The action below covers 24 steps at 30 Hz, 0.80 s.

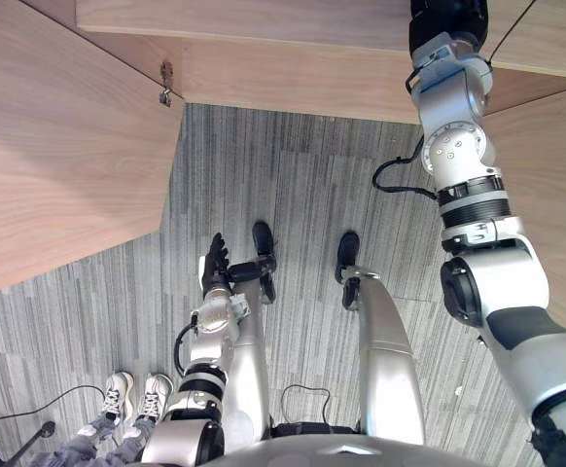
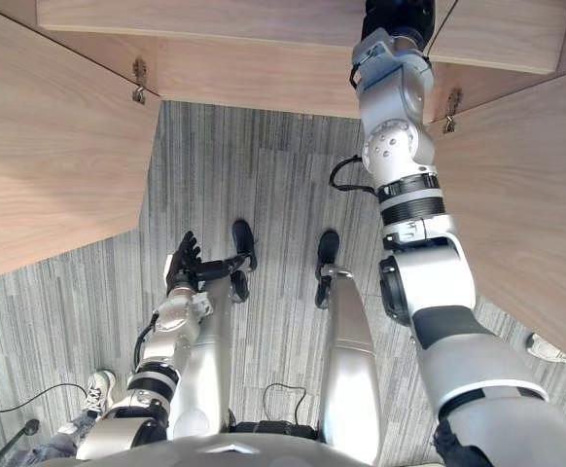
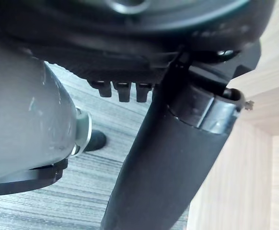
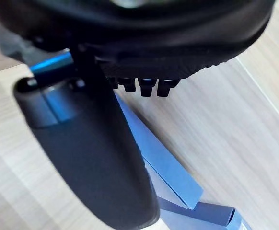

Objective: Walk over to the cabinet, pick up the folder, carry it to the office cabinet, place the folder inside the office cabinet, then close the office cabinet door

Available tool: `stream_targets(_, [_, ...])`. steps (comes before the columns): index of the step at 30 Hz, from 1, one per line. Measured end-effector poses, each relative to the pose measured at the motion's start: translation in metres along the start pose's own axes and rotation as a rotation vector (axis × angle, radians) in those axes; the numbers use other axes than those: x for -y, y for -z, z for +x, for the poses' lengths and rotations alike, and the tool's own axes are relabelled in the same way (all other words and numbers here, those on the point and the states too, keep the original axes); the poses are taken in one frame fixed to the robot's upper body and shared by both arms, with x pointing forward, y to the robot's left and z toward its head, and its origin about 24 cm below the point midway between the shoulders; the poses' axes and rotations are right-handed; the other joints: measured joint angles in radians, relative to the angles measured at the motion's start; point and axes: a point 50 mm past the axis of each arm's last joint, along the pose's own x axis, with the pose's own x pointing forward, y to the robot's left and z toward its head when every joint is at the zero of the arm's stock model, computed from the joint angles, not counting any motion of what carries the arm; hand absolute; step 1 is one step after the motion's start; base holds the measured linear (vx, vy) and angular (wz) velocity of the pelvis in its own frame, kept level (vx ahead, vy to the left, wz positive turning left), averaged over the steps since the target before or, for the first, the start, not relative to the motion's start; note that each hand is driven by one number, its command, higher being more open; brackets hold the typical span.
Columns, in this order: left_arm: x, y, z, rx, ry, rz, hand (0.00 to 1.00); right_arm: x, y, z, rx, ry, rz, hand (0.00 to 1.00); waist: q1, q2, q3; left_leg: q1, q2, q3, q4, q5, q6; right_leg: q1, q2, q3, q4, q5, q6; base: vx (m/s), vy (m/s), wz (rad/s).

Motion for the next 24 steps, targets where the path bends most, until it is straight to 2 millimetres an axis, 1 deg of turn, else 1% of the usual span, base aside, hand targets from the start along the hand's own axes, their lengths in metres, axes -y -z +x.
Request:
stream_targets(6, [0.0, -0.001, 0.003, -0.006, 0.0, 0.005, 1.0, 0.011, 0.001, -0.002, 0.0, -0.031, -0.045, 1.0, 0.006, 0.0, 0.0, 0.002, 0.007, 0.003, -0.003, 0.0, 0.0, 0.0, 0.007, 0.002, -0.004, 0.003, -0.002, 0.01, -0.008, -0.03])
stream_targets(11, [0.001, -0.001, 0.003, -0.01, 0.007, 0.005, 1.0, 0.023, -0.001, -0.004, 0.004, -0.035, -0.081, 1.0, 0.014, -0.001, 0.0, 0.005, 0.007, 0.007, -0.004, 0.0, 0.0, 0.001, 0.007, 0.005, -0.004, 0.003, -0.002, 0.0, 0.0, 0.0])
stream_targets(13, [0.001, 0.0, 0.003, -0.011, 0.009, 0.005, 1.0, 0.026, 0.001, -0.007, 0.003, -0.038, -0.082, 1.0, 0.014, -0.001, 0.0, 0.006, 0.007, 0.008, -0.004, 0.0, 0.0, 0.002, 0.007, 0.005, -0.004, 0.003, -0.002, 0.0, 0.0, 0.0])
stream_targets(16, [0.001, 0.0, 0.003, -0.016, 0.013, 0.004, 1.0, 0.036, 0.006, -0.013, -0.003, -0.033, -0.085, 1.0, 0.016, -0.001, -0.001, 0.012, 0.007, 0.008, -0.007, 0.0, 0.0, 0.008, 0.007, 0.005, -0.006, 0.003, -0.002, 0.0, 0.0, 0.0])
stream_targets(17, [0.001, 0.002, 0.003, -0.023, 0.012, 0.0, 1.0, 0.042, 0.008, -0.017, -0.008, -0.031, -0.087, 1.0, 0.017, -0.002, -0.001, 0.021, 0.007, 0.009, -0.012, 0.0, 0.0, 0.016, 0.007, 0.005, -0.011, 0.003, -0.002, 0.0, 0.0, 0.0])
stream_targets(18, [0.001, 0.002, 0.003, -0.024, 0.012, 0.0, 1.0, 0.043, 0.009, -0.019, -0.008, -0.031, -0.087, 1.0, 0.017, -0.002, -0.001, 0.022, 0.007, 0.009, -0.013, 0.0, 0.0, 0.017, 0.007, 0.005, -0.012, 0.003, -0.002, 0.0, 0.0, 0.0])
stream_targets(19, [0.001, 0.003, 0.003, -0.028, 0.011, 0.001, 1.0, 0.044, 0.009, -0.025, 0.001, -0.048, -0.089, 1.0, 0.018, -0.002, -0.001, 0.024, 0.007, 0.012, -0.015, 0.0, 0.0, 0.018, 0.007, 0.006, -0.015, 0.003, -0.002, 0.0, 0.0, 0.0])
stream_targets(20, [0.0, 0.002, 0.003, -0.028, 0.011, 0.001, 1.0, 0.045, 0.008, -0.035, 0.024, -0.082, -0.129, 1.0, 0.019, -0.002, -0.001, 0.024, 0.007, 0.013, -0.017, 0.0, 0.0, 0.018, 0.007, 0.007, -0.018, 0.003, -0.002, 0.0, 0.0, 0.0])
stream_targets(21, [0.0, 0.002, 0.003, -0.028, 0.011, 0.001, 1.0, 0.045, 0.008, -0.038, 0.028, -0.086, -0.138, 1.0, 0.019, -0.002, -0.001, 0.024, 0.007, 0.013, -0.018, 0.0, 0.0, 0.018, 0.007, 0.006, -0.018, 0.003, -0.002, 0.03, -0.002, 0.0])
stream_targets(23, [0.0, 0.002, 0.003, -0.027, 0.011, 0.001, 1.0, 0.048, 0.004, -0.057, 0.078, -0.135, -0.247, 1.0, 0.019, -0.003, -0.001, 0.024, 0.006, 0.014, -0.02, -0.001, 0.001, 0.018, 0.007, 0.007, -0.022, 0.004, -0.001, 0.03, 0.001, 0.0])
stream_targets(24, [0.0, 0.002, 0.003, -0.026, 0.011, 0.002, 1.0, 0.049, 0.003, -0.061, 0.094, -0.145, -0.283, 1.0, 0.018, -0.003, -0.001, 0.024, 0.006, 0.014, -0.02, -0.002, 0.002, 0.018, 0.007, 0.007, -0.022, 0.004, -0.001, 0.0, 0.0, 0.0])
